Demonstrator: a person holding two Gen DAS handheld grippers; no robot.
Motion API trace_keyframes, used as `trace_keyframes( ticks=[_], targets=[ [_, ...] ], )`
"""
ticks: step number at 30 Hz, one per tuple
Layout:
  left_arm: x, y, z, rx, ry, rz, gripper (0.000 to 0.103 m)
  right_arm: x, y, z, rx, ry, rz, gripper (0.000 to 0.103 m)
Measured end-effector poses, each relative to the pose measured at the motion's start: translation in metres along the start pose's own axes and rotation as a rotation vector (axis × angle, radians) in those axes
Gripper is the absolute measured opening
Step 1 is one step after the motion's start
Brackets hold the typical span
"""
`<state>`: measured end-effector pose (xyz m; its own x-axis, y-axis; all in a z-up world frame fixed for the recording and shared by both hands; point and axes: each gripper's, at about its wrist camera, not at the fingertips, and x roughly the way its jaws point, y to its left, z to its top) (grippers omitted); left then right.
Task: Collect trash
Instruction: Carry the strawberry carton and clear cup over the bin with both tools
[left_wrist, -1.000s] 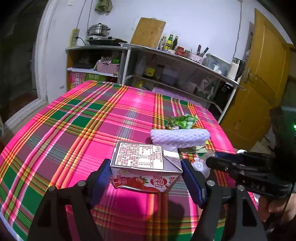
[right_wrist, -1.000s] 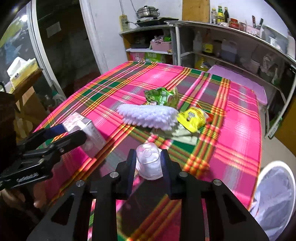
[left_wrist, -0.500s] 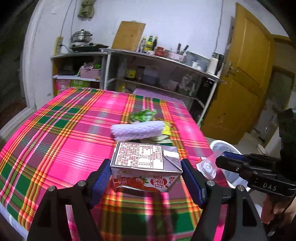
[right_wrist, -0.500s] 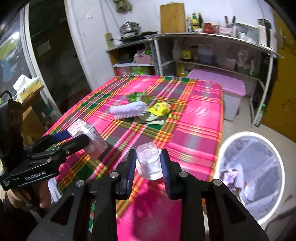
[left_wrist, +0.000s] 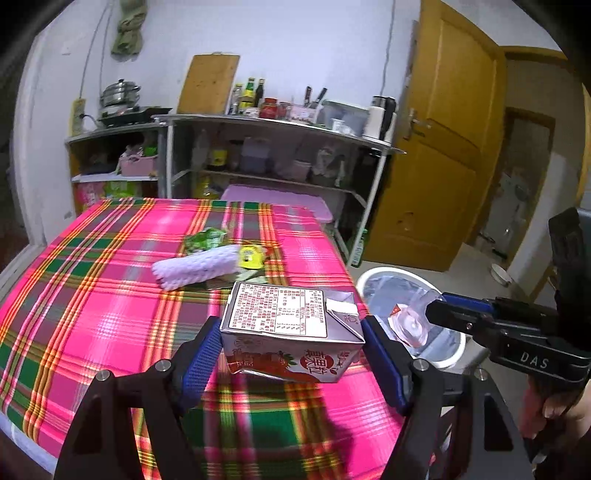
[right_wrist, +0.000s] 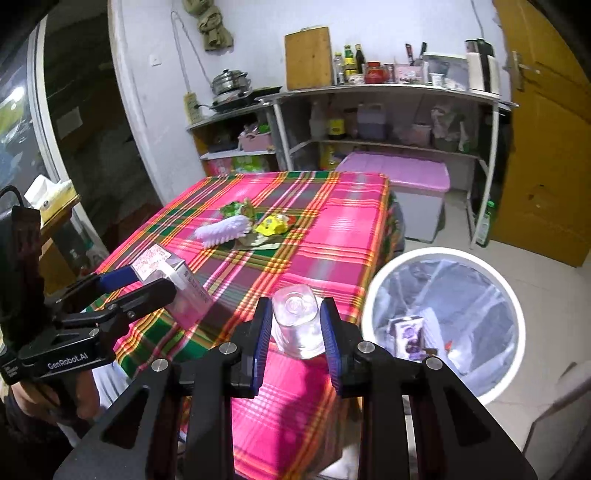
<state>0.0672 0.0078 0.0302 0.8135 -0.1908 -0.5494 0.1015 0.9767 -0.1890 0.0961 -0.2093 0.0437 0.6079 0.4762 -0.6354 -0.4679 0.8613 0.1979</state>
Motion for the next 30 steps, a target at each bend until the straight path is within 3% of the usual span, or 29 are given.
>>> trace_keyframes(
  ticks=[13,30],
  targets=[
    [0.017,-0.045,0.002,0.072,0.039,-0.057,0.075,-0.023,-0.051,-0.014,0.086,-0.028,-0.058,0.028],
    [0.085,-0.106,0.011,0.162,0.112,-0.165,0.075,-0.023,-0.122,-0.030,0.209,-0.004,-0.148,0.028]
  ],
)
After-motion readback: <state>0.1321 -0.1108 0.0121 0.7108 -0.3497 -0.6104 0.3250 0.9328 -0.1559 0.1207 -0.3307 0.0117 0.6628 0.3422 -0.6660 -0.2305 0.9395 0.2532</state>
